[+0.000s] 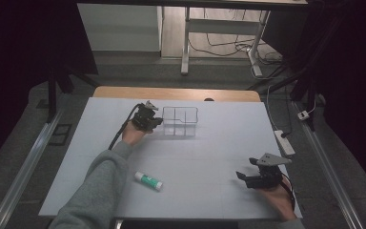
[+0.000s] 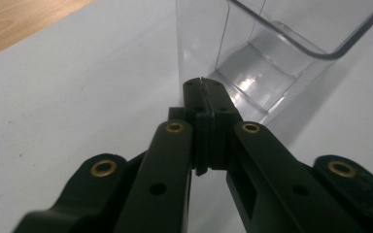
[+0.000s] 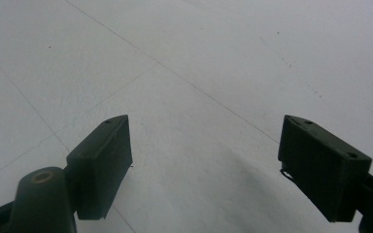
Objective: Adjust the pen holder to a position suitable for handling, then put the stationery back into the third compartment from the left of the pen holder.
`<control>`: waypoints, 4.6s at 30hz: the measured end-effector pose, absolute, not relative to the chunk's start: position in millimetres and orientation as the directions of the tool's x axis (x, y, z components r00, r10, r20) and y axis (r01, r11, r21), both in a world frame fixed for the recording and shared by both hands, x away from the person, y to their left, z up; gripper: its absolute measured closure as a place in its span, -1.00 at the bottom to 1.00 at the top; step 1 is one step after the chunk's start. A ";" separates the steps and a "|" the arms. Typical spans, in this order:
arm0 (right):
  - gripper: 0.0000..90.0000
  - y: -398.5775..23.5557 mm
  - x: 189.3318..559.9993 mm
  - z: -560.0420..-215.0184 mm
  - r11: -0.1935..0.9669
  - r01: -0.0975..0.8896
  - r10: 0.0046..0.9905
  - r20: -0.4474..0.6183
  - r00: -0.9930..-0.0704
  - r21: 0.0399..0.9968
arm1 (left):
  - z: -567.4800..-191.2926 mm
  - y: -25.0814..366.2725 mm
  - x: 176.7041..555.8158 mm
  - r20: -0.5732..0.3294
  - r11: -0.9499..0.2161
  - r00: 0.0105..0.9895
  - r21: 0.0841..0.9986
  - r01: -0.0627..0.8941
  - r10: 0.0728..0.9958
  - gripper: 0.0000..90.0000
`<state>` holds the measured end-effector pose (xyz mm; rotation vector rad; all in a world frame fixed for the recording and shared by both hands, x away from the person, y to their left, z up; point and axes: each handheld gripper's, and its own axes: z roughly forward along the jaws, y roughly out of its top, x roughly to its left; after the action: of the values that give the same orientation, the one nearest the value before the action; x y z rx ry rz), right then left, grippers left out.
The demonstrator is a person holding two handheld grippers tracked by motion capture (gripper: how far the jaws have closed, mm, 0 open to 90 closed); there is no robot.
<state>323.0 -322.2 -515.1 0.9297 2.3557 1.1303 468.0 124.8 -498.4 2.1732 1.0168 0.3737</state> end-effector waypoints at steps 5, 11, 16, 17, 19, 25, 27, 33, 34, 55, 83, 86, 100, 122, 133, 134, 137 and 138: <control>-0.58 -321.8 323.1 -515.6 0.462 0.403 0.696 -0.041 -0.717 0.790 | -498.0 120.2 469.4 -0.036 -0.447 0.652 0.698 0.559 0.757 0.98; -0.58 -322.4 323.0 -515.0 0.463 0.403 0.695 -0.042 -0.718 0.789 | -497.4 120.9 470.0 -0.039 -0.447 0.656 0.701 0.555 0.754 0.97; -0.58 -322.3 322.8 -515.2 0.462 0.402 0.695 -0.041 -0.718 0.791 | -493.8 125.2 467.9 -0.014 -0.456 0.653 0.705 0.543 0.757 0.98; -0.58 -322.5 322.6 -514.9 0.464 0.402 0.694 -0.042 -0.718 0.789 | -492.7 127.6 467.2 -0.015 -0.456 0.654 0.705 0.543 0.756 0.98; -0.58 -322.5 322.5 -514.8 0.464 0.401 0.694 -0.043 -0.719 0.790 | -490.6 132.4 464.6 -0.007 -0.461 0.654 0.705 0.540 0.756 0.98; -0.58 -321.8 322.5 -515.3 0.463 0.401 0.693 -0.041 -0.719 0.791 | -485.4 148.1 452.7 -0.019 -0.461 0.674 0.715 0.526 0.739 0.95; -0.58 -321.7 322.5 -515.4 0.463 0.402 0.694 -0.041 -0.719 0.790 | -484.8 152.1 448.6 -0.031 -0.461 0.686 0.719 0.520 0.727 0.83; -0.58 -321.5 322.4 -515.5 0.465 0.405 0.696 -0.043 -0.717 0.787 | -481.6 159.6 434.8 -0.012 -0.507 0.733 0.714 0.483 0.681 0.47; -0.58 -321.3 322.4 -515.9 0.461 0.403 0.696 -0.039 -0.717 0.791 | -480.7 160.6 432.1 -0.005 -0.517 0.739 0.712 0.476 0.674 0.42; -0.58 -321.4 322.2 -515.4 0.459 0.401 0.697 -0.042 -0.716 0.792 | -462.8 193.2 379.8 0.020 -0.623 0.833 0.674 0.397 0.553 -0.10; -0.58 -320.7 322.4 -516.2 0.467 0.402 0.696 -0.047 -0.717 0.788 | -466.5 201.2 350.4 0.034 -0.740 0.907 0.592 0.320 0.419 -0.24; -0.58 -321.0 322.2 -515.9 0.464 0.402 0.697 -0.045 -0.716 0.790 | -466.7 199.7 348.0 0.031 -0.751 0.916 0.585 0.307 0.399 -0.24; -0.58 -321.0 322.1 -515.8 0.467 0.400 0.692 -0.045 -0.720 0.789 | -472.7 186.3 338.8 0.029 -0.811 0.956 0.537 0.232 0.292 -0.25; -0.58 -320.7 321.8 -515.9 0.472 0.401 0.692 -0.048 -0.721 0.785 | -486.8 156.0 329.9 0.034 -0.896 0.988 0.427 0.122 0.151 -0.33; -0.58 -320.5 321.9 -516.2 0.474 0.401 0.691 -0.048 -0.722 0.784 | -493.0 148.1 327.2 0.026 -0.928 0.997 0.368 0.056 0.070 -0.23; -0.58 -320.5 321.9 -516.2 0.475 0.401 0.690 -0.049 -0.722 0.783 | -493.7 147.1 327.0 0.027 -0.932 0.998 0.360 0.051 0.065 -0.21; -0.58 -320.4 322.0 -516.4 0.472 0.401 0.691 -0.047 -0.722 0.785 | -496.0 145.3 327.3 0.028 -0.937 0.998 0.347 0.038 0.051 -0.18; -0.58 -320.5 322.0 -516.3 0.474 0.402 0.690 -0.047 -0.722 0.784 | -496.7 145.0 327.5 0.029 -0.938 0.998 0.345 0.036 0.050 -0.17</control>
<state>322.0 -320.5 -516.3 0.9185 2.3676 1.1195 327.5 145.0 -496.7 2.7893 0.0619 0.0532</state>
